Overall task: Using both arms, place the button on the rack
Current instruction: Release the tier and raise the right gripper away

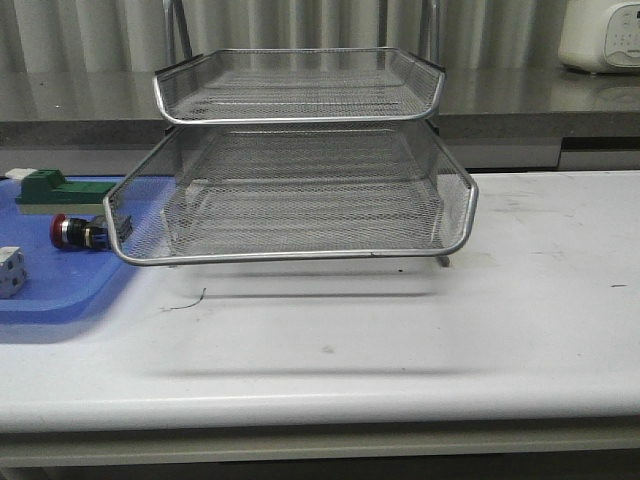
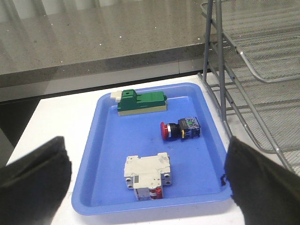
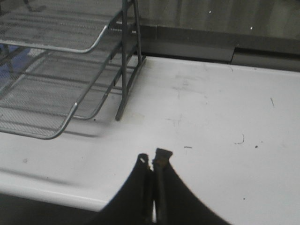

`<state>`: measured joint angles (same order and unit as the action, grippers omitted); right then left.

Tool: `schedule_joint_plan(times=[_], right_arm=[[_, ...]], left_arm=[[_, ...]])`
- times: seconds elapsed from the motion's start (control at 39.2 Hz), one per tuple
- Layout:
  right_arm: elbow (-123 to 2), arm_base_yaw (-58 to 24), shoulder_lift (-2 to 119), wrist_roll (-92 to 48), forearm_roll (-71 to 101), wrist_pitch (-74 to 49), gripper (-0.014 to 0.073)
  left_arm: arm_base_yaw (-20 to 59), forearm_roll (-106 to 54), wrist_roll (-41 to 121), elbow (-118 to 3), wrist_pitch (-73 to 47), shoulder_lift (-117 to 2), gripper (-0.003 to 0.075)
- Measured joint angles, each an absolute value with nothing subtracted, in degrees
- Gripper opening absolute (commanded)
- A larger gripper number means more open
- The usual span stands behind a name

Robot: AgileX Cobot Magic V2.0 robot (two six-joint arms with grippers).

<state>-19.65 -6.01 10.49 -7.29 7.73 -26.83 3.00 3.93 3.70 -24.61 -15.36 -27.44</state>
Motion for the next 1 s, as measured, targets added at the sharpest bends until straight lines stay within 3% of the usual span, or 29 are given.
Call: schedule_joint_plan(times=[0.56,0.82,1.0], right_arm=[[-19.7,-6.0,10.3,-7.3,7.7,-26.5,-0.0062],[-19.7,-6.0,10.3,-7.3,7.7,-26.5,-0.0062],[-19.7,-6.0,10.3,-7.3,7.7,-26.5,-0.0062]], left_arm=[[3.0,1.1,3.7,-26.0,-16.4,-29.5,0.0627],[3.0,1.8,4.9,-42.1,-28.3,-47.2,0.0557],[3.0,3.0,10.3,-58.1,-38.9,-65.8,0.0557]])
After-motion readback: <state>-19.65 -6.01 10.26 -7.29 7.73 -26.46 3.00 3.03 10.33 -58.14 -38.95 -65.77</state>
